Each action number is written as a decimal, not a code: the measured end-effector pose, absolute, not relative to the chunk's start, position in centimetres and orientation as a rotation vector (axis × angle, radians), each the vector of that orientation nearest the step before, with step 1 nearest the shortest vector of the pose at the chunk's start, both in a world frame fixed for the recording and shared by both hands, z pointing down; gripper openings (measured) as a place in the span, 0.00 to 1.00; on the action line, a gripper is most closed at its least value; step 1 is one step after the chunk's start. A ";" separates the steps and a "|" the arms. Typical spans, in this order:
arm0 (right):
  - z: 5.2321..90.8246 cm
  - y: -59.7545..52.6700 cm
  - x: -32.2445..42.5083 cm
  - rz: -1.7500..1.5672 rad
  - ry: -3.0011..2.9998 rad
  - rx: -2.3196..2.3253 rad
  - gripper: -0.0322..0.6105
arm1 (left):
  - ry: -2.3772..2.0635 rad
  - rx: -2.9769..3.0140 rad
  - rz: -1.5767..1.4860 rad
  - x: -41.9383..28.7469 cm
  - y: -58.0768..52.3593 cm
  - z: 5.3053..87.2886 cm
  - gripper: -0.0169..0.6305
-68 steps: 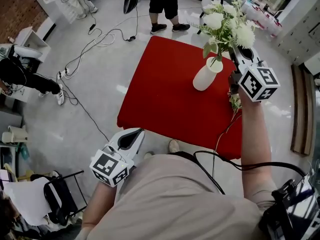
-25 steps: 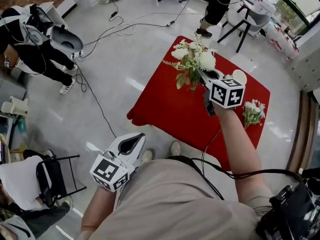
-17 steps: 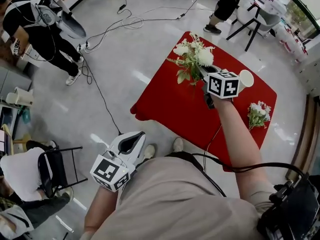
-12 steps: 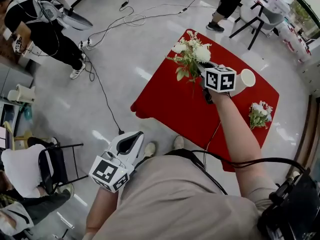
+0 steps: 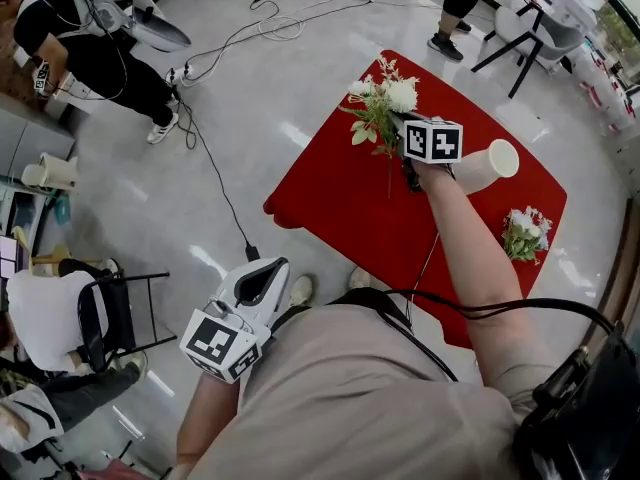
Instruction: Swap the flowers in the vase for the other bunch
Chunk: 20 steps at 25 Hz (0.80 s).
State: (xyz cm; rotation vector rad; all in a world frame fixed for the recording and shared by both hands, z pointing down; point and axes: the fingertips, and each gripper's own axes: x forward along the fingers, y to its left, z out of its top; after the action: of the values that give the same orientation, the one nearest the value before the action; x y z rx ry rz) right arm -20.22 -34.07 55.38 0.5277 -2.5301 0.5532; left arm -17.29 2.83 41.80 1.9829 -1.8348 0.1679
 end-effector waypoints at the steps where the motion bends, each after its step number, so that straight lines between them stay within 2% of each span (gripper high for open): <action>1: 55.8 -34.4 -20.3 0.561 -2.520 0.535 0.14 | -1.838 1.979 0.174 -17.2 2.8 41.8 0.04; 13: 62.1 -36.1 -20.0 0.722 -2.396 0.552 0.14 | -1.845 1.927 0.201 -17.3 2.0 42.6 0.04; 20: 63.3 -36.4 -20.0 0.732 -2.366 0.574 0.19 | -1.840 1.939 0.223 -17.7 1.1 42.5 0.04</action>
State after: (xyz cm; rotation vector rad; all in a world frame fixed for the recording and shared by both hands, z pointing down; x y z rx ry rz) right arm -20.03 -36.38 63.34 0.5743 -2.3664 0.7323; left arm -17.68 1.06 42.49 1.9392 -1.8401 0.2232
